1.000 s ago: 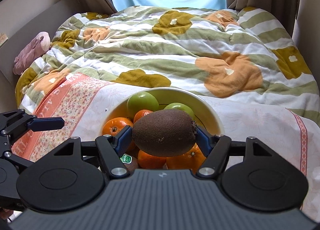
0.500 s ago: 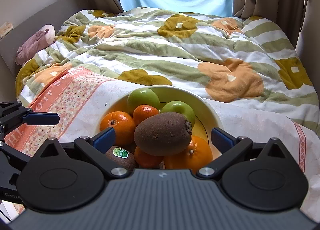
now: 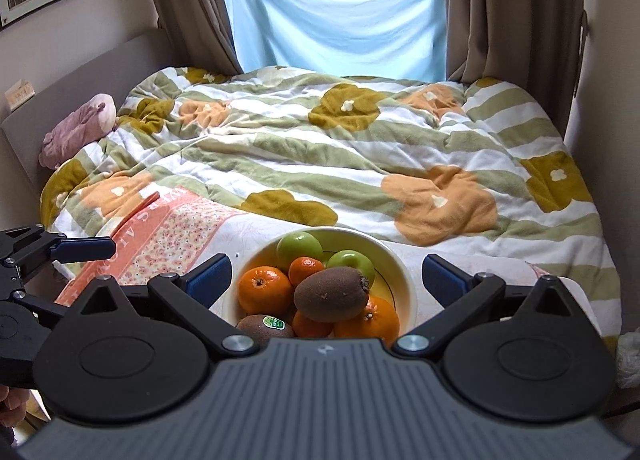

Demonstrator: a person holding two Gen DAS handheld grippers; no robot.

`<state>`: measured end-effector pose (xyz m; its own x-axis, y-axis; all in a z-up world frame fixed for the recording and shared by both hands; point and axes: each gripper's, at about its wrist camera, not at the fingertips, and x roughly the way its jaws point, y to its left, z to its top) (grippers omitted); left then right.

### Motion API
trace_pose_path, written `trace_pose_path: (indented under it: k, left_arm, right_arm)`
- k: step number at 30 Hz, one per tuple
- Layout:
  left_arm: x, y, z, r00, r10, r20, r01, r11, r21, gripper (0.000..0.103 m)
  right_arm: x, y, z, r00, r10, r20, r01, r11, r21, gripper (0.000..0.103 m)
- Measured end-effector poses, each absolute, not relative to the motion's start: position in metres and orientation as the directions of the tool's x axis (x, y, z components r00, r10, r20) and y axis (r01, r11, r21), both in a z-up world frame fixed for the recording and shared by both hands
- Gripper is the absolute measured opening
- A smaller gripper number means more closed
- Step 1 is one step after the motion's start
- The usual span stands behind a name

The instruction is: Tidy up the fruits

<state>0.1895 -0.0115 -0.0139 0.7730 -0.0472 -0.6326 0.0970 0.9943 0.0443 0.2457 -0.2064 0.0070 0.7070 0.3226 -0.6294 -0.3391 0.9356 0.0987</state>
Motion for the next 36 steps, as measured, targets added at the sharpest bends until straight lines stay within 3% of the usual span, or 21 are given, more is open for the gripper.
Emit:
trace_pose_path:
  k: [6,13,23,36]
  left_arm:
    - [0.146,-0.004,0.022,0.812,-0.057,-0.580,0.088,0.996,0.024,0.091]
    - [0.102,0.001,0.049,0.832,-0.043,-0.554,0.076,0.996,0.037,0.103]
    - [0.056,-0.002,0.052,0.831,-0.029,-0.555,0.052,0.998,0.026,0.103]
    - [0.031,0.000,0.051,0.838,-0.005,-0.545,0.030,0.999,0.037,0.103]
  right_arm:
    - [0.184,-0.218,0.048,0.755,0.232,-0.613,-0.250,0.967,0.058,0.103]
    - [0.119,-0.232,0.061,0.774,0.119,-0.622,-0.132,0.991,0.025,0.103]
    - [0.055,-0.242,0.058,0.771,0.055,-0.634,-0.059,0.998,0.014,0.103]
    - [0.040,-0.239,0.061,0.779,0.043,-0.626,-0.048,0.999,0.010,0.103]
